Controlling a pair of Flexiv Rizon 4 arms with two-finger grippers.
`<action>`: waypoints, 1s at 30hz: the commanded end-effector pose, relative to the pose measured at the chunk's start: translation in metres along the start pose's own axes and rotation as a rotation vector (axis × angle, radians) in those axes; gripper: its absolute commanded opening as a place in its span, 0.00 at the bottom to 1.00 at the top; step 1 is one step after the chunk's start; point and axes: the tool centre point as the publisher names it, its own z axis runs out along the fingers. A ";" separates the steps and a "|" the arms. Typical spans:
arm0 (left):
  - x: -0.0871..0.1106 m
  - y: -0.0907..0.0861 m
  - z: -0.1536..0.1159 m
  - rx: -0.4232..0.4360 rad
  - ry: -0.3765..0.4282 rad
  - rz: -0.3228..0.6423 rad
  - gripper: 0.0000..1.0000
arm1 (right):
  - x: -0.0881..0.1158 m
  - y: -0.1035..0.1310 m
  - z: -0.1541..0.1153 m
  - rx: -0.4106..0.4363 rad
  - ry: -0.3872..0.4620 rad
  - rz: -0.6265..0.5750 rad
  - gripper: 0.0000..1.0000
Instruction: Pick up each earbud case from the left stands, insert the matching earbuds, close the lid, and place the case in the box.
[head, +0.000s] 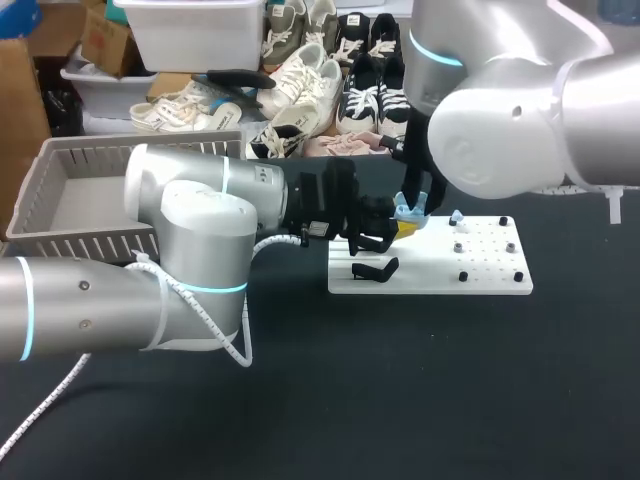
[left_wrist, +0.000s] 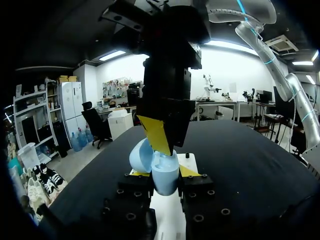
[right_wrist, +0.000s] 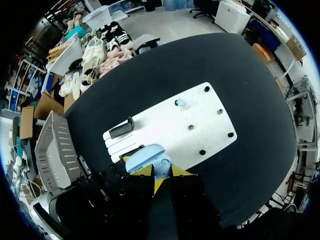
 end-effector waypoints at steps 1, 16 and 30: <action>0.001 -0.001 0.000 -0.005 -0.003 0.001 0.00 | 0.001 0.001 -0.001 0.005 0.001 -0.001 0.00; 0.001 -0.001 0.000 -0.005 -0.003 0.001 0.00 | 0.003 0.001 0.002 0.002 0.010 0.002 0.00; 0.001 -0.001 0.000 -0.005 -0.003 0.001 0.00 | 0.003 -0.001 0.001 -0.002 0.012 0.013 0.00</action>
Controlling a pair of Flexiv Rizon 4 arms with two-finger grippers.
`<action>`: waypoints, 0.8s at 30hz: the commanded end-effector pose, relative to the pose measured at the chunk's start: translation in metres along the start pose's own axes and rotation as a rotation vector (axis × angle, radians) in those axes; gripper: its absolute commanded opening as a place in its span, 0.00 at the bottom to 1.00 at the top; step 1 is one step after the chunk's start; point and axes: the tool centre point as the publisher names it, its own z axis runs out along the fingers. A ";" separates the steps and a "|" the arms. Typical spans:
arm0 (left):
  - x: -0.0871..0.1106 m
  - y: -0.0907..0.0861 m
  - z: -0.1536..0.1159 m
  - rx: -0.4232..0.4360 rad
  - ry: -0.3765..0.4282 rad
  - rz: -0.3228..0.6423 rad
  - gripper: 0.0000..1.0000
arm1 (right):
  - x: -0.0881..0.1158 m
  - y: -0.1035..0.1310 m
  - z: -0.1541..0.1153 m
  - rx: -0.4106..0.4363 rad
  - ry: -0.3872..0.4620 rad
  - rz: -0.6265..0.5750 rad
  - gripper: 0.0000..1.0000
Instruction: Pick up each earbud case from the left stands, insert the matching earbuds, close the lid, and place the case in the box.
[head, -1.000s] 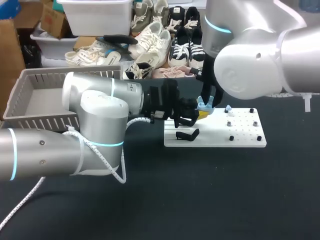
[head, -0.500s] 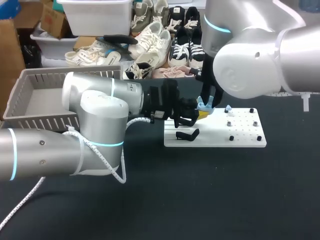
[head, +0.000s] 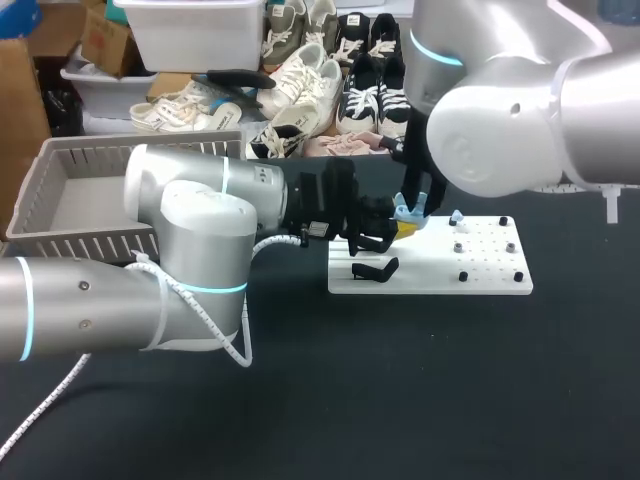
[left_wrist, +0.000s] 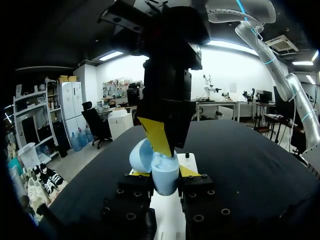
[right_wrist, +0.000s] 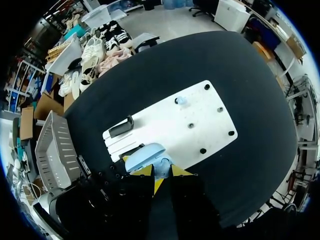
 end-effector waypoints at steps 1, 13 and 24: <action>0.000 -0.001 0.000 -0.005 -0.003 0.001 0.00 | 0.001 -0.001 0.000 -0.001 -0.001 0.004 0.00; 0.000 -0.001 0.000 -0.005 -0.003 0.001 0.00 | 0.000 -0.002 -0.002 0.000 -0.005 0.008 0.00; 0.000 -0.001 0.000 -0.005 -0.003 0.001 0.00 | 0.000 -0.002 -0.001 -0.002 -0.002 0.010 0.00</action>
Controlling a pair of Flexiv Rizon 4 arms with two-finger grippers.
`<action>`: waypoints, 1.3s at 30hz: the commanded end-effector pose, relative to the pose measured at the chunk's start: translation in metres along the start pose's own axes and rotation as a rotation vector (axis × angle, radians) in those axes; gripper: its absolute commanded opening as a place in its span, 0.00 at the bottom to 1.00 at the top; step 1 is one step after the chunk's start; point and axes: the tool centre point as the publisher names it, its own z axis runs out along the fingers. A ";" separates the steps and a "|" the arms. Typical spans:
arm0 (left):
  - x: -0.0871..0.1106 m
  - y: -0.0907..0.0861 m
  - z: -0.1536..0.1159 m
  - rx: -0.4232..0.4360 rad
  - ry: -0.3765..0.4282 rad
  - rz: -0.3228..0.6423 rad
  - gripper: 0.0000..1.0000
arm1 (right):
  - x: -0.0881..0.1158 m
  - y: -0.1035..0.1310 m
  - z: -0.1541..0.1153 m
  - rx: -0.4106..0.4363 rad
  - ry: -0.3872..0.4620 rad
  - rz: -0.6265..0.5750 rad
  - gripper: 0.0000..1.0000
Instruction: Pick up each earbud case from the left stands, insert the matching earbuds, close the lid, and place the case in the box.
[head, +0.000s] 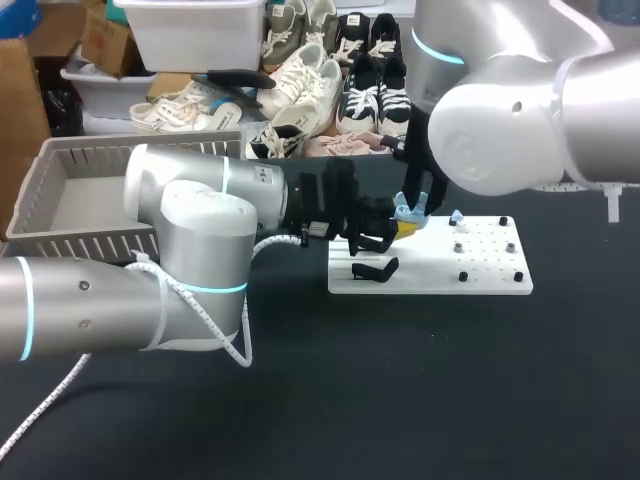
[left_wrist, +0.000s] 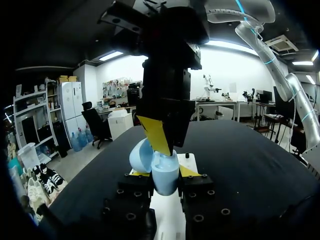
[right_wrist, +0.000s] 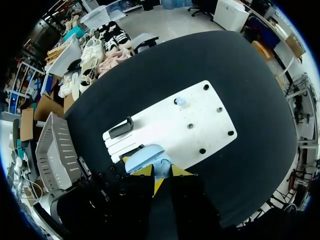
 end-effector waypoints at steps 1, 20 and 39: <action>0.001 -0.001 0.000 -0.005 -0.003 0.001 0.00 | 0.001 -0.001 0.000 -0.001 -0.001 0.001 0.00; 0.001 -0.001 0.000 -0.005 -0.003 0.001 0.00 | 0.001 -0.001 0.002 0.004 0.006 0.006 0.17; 0.001 -0.001 0.000 -0.005 -0.003 0.001 0.00 | 0.015 -0.019 -0.024 -0.043 -0.060 -0.024 0.28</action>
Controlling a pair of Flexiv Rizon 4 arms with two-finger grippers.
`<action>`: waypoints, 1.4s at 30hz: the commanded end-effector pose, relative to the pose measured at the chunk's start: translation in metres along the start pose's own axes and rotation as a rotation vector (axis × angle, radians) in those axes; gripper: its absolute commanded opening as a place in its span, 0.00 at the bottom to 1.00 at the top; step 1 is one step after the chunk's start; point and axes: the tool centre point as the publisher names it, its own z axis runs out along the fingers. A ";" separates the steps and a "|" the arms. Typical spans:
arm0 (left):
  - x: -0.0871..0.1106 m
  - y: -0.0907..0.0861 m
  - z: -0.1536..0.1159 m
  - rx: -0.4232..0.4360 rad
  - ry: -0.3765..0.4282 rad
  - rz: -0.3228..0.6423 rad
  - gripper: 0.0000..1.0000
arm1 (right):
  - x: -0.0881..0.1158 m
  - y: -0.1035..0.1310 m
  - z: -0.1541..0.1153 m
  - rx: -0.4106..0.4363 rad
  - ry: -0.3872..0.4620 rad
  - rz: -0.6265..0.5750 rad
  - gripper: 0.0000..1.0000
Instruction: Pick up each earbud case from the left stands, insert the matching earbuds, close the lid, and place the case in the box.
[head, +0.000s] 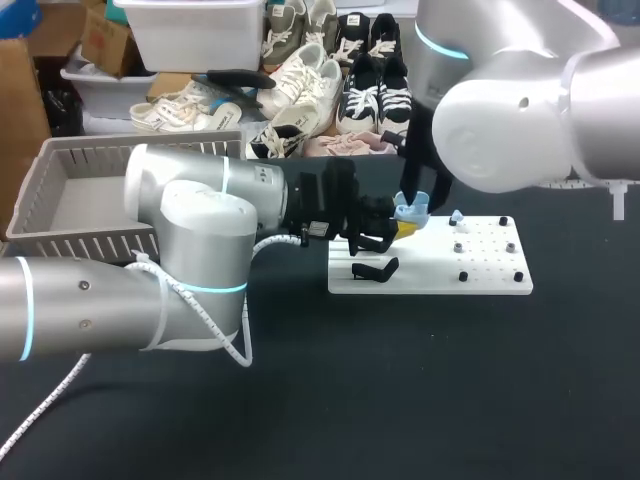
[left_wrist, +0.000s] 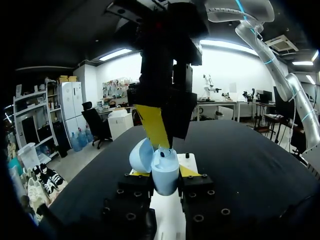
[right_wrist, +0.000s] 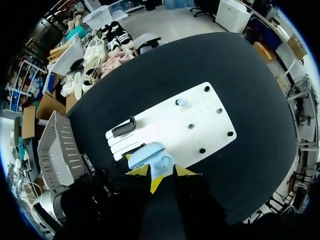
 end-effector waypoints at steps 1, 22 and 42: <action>0.001 -0.001 0.000 -0.005 -0.003 0.001 0.00 | 0.015 -0.021 -0.016 -0.032 -0.062 -0.008 0.29; 0.001 -0.001 0.000 -0.005 -0.003 0.001 0.00 | -0.064 -0.054 -0.001 -0.142 -0.172 -0.063 0.36; 0.001 -0.001 0.000 -0.005 -0.003 0.001 0.00 | -0.100 -0.052 0.060 -0.148 -0.164 -0.179 0.36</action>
